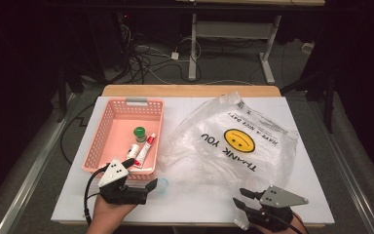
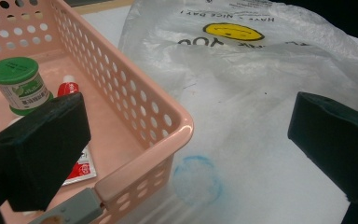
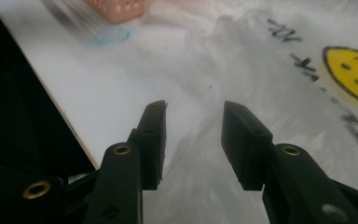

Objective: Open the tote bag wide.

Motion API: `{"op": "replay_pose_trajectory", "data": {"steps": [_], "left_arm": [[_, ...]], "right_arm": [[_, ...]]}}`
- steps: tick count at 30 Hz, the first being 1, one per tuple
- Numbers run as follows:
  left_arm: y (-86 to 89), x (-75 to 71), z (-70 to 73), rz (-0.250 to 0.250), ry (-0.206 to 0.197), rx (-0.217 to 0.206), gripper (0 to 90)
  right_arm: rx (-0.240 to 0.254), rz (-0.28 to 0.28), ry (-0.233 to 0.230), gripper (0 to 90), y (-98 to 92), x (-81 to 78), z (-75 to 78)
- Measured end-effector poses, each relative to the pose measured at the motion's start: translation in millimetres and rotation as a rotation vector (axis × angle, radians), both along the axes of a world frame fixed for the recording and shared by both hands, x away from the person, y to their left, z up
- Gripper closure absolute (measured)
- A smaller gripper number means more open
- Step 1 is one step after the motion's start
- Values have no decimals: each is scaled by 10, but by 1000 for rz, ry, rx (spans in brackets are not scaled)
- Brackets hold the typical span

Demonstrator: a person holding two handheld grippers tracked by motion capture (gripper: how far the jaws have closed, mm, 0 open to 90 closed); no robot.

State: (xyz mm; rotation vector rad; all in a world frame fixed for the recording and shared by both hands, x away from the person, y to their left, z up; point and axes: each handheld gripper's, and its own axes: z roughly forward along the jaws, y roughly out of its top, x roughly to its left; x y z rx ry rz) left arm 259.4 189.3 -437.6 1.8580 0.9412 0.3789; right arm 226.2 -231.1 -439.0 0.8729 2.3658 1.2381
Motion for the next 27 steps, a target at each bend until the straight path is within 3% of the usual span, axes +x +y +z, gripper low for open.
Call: {"op": "replay_pose_trajectory", "data": {"steps": [8, 14, 16, 18, 27], "left_arm": [[-9, -9, 6, -1, -3, 1, 0], [1, -6, 10, -1, -6, -2, 0], [1, -7, 9, -1, -6, -3, 0], [4, -7, 10, 0, -5, -6, 0], [11, 1, 6, 2, -4, -10, 0]], "right_arm": [[38, -54, -42, 527, -153, 24, 70], [47, -147, -52, 506, -419, 170, 58], [49, -216, -38, 506, -613, 330, 19], [38, -239, -37, 506, -680, 396, 4], [-9, -445, -4, 506, -1306, 1066, -125]]}}
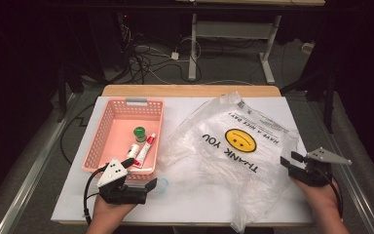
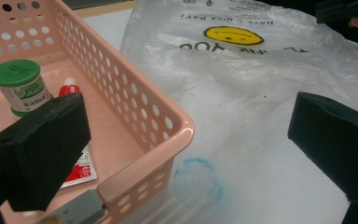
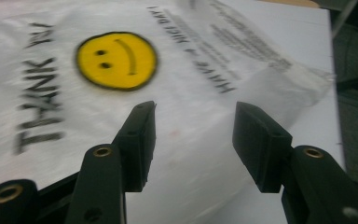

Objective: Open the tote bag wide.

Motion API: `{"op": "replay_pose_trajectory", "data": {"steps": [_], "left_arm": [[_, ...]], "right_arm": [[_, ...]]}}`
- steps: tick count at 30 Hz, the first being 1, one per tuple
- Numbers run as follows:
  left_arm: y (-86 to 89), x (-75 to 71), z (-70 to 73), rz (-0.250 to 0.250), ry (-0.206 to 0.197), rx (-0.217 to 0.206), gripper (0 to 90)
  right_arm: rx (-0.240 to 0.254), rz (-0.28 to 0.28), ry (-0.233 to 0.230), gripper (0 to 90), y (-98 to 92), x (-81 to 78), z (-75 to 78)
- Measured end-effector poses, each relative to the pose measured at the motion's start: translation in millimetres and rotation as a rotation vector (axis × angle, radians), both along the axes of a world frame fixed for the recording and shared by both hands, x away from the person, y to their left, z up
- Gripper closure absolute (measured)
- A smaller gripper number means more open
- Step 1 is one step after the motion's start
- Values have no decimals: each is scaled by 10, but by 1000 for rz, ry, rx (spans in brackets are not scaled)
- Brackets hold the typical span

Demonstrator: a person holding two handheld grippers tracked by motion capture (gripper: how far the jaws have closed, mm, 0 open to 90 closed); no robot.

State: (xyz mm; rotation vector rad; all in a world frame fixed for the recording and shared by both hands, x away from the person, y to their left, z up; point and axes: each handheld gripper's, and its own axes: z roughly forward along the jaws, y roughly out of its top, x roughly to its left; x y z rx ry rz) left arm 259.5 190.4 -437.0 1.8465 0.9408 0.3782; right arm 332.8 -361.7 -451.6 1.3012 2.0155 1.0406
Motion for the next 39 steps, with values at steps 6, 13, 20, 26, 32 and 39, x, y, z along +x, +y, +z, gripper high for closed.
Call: {"op": "replay_pose_trajectory", "data": {"steps": [6, 13, 20, 26, 32, 39], "left_arm": [[3, 4, 7, 5, -6, 7, 0], [-24, 2, -9, -6, 5, 1, 0], [-35, 25, -28, -22, 17, -5, 0], [-19, 25, -15, -20, 12, -10, 0], [-4, 24, 3, -11, 0, 2, 0], [13, 48, 10, -1, -3, -10, 0]], "right_arm": [[-3, -104, 13, 504, -210, 524, 25], [-11, -105, 38, 439, -248, 1114, -11], [-39, -36, 130, 554, -189, 1495, -156], [-98, -35, 163, 900, -158, 1486, -271], [-105, -124, 140, 900, -331, 1259, -265], [-114, -187, 120, 900, -554, 853, -236]]}}
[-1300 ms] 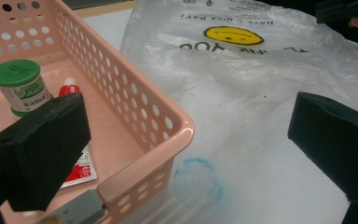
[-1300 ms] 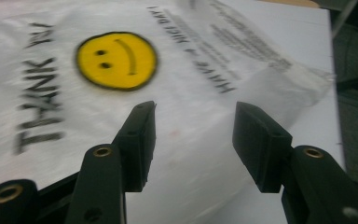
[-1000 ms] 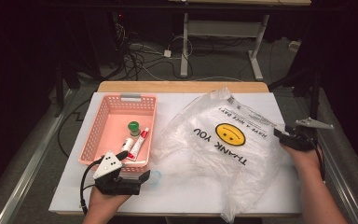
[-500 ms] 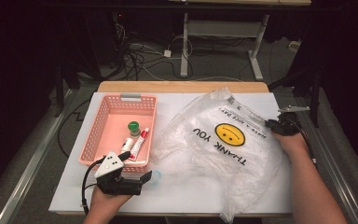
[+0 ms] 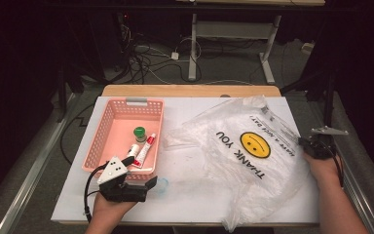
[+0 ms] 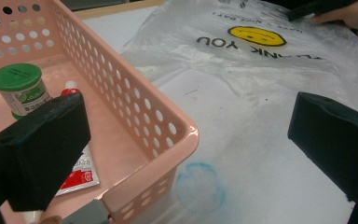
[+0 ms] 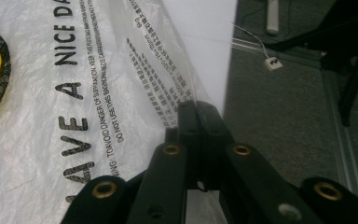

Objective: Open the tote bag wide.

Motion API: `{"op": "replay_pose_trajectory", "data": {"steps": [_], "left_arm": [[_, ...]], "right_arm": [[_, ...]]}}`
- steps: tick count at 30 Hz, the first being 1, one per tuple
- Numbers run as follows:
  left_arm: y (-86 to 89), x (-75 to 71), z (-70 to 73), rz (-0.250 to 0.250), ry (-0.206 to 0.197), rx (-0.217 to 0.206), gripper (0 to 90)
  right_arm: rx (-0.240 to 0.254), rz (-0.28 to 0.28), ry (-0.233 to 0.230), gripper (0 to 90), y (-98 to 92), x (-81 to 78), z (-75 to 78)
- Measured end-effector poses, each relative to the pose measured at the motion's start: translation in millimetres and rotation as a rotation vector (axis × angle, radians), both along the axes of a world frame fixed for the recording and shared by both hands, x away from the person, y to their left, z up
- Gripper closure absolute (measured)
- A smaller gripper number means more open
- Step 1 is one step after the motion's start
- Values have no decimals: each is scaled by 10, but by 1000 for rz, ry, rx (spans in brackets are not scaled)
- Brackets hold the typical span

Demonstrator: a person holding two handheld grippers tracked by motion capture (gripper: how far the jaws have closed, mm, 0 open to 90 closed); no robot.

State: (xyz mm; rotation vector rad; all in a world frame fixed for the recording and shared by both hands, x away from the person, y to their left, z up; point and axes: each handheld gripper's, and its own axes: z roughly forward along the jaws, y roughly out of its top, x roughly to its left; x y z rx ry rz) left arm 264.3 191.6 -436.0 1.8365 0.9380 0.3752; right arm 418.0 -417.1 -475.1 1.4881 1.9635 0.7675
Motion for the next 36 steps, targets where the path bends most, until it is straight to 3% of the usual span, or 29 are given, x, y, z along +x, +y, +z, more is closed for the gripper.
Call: {"op": "replay_pose_trajectory", "data": {"steps": [2, 8, 15, 18, 20, 25, 29, 36], "left_arm": [[17, 6, -8, 12, 0, -18, 0], [47, 14, -15, 17, 8, -13, 0], [56, 15, -58, 25, -2, -18, 0], [71, 13, -57, 60, -2, -18, 0], [82, 24, -56, 59, 17, -19, 0], [90, 28, -63, 58, 2, 0, 0], [97, 33, -62, 63, 6, 16, 0], [118, 52, -50, 58, 21, 16, 0]], "right_arm": [[0, -5, -11, 773, -38, -83, 18], [56, 67, -84, 603, 43, -299, 298], [110, 175, -122, 533, 404, -608, 381], [139, 232, -126, 462, 611, -716, 385], [141, 276, -130, 420, 765, -765, 388], [170, 371, -126, 307, 1149, -808, 399], [167, 436, -115, 274, 1432, -799, 413], [172, 494, -128, 154, 1794, -751, 403]]}}
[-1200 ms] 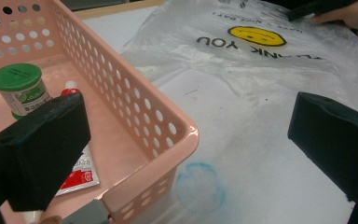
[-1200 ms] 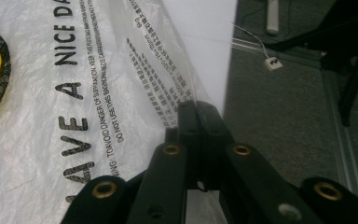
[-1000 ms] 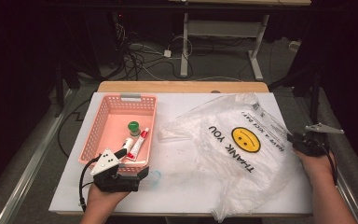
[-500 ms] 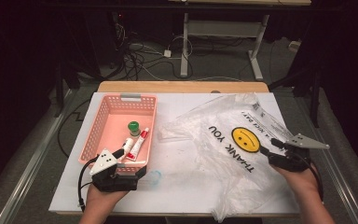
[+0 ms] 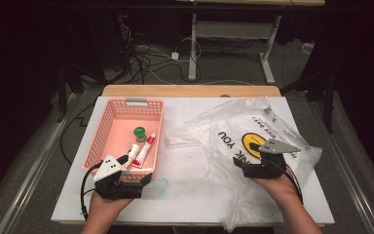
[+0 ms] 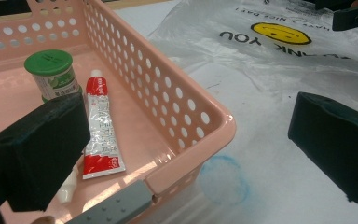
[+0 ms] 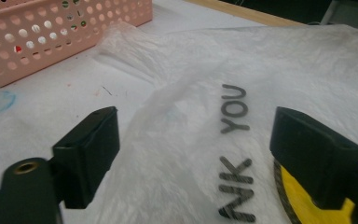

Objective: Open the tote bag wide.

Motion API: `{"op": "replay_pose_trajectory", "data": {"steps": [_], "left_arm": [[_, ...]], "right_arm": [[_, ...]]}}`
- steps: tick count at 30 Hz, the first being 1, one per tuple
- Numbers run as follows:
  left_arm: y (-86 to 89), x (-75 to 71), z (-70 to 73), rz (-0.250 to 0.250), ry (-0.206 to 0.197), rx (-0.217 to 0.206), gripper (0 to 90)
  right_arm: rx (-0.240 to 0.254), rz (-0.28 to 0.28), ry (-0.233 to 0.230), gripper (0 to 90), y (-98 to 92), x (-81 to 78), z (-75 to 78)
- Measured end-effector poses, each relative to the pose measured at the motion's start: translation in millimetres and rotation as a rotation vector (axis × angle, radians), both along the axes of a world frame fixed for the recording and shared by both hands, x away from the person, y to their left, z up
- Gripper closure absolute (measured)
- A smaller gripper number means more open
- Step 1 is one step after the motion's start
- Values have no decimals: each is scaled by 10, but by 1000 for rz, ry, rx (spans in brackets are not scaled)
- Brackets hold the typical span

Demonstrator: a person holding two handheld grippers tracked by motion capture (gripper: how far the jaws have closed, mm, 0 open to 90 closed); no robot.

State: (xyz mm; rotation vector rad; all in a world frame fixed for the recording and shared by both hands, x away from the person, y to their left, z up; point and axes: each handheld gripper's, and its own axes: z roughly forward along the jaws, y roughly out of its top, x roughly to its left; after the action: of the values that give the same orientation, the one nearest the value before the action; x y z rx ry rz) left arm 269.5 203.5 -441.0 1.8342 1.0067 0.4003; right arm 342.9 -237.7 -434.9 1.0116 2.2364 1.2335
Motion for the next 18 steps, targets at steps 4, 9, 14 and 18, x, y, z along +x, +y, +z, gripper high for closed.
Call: {"op": "replay_pose_trajectory", "data": {"steps": [4, 9, 14, 18], "left_arm": [[0, 12, 6, -11, 14, 3, 0], [4, 7, 3, -19, 3, 5, 0], [-24, 2, -9, -19, -3, 11, 0], [-50, -7, -4, -18, -8, 7, 0]], "right_arm": [[-3, 12, 11, 28, 151, 47, -25], [1, 32, 4, 0, 244, 25, -52], [-15, 57, -2, 15, 289, 1, -96], [-36, 67, 24, 61, 310, 35, -154]]}}
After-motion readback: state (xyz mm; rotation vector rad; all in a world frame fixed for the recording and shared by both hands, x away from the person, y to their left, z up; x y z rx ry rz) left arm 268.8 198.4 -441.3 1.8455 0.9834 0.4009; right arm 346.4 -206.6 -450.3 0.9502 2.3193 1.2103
